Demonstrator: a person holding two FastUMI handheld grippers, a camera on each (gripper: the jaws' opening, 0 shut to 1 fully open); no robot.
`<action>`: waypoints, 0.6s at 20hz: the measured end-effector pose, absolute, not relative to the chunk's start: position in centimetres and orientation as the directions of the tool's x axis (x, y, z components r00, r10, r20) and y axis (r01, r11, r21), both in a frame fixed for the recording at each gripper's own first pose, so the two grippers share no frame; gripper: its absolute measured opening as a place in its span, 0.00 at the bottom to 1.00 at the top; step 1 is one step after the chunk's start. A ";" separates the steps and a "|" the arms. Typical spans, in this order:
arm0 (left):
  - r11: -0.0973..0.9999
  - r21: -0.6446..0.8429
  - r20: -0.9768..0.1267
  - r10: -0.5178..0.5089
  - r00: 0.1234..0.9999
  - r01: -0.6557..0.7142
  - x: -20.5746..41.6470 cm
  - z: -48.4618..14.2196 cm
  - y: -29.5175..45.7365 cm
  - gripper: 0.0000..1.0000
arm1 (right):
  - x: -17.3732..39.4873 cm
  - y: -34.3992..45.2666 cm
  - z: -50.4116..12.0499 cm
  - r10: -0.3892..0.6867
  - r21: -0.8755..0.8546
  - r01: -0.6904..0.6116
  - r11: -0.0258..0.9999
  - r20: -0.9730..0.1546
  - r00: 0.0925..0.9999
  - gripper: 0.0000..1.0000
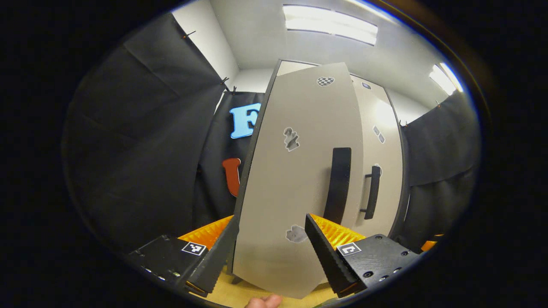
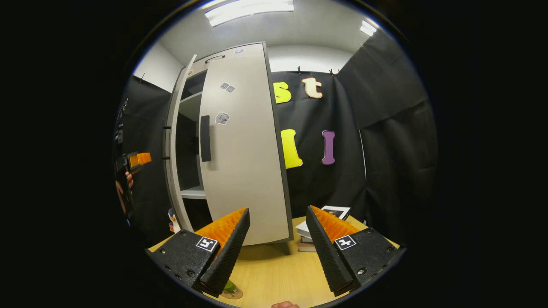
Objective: Grasp the bottle in the cabinet with the left hand and place it on the coaster, then close the right door with the right hand and the left door with the left hand.
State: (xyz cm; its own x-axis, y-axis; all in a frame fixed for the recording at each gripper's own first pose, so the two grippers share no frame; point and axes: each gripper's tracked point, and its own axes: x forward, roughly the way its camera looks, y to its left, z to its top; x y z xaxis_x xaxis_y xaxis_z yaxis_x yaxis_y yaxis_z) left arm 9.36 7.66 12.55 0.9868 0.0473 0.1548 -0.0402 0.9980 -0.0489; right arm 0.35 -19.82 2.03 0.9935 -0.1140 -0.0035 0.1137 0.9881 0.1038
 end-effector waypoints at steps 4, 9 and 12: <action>0.995 -0.054 0.135 0.086 0.987 -0.079 7.0 8.8 6.5 1.00 | 0.4 -18.3 1.6 -0.080 0.115 0.081 0.990 -0.018 0.997 0.82; 0.994 -0.050 0.088 0.098 0.991 -0.094 5.3 3.9 4.7 1.00 | 0.1 -16.8 1.0 -0.040 0.097 0.043 0.994 -0.031 0.999 0.82; 0.995 -0.022 0.066 0.094 0.993 -0.092 4.4 1.7 3.2 1.00 | -0.3 -15.7 0.2 -0.016 0.089 0.020 0.996 -0.053 0.998 0.82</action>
State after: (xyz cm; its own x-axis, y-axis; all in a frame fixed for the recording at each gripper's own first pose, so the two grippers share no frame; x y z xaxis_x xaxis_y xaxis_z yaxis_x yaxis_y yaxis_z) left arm 4.39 3.22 1.70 0.9934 0.0936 0.0657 -0.0923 0.9955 -0.0224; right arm -0.34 -15.68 0.25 0.9985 -0.0157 -0.0532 0.0204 0.9958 0.0894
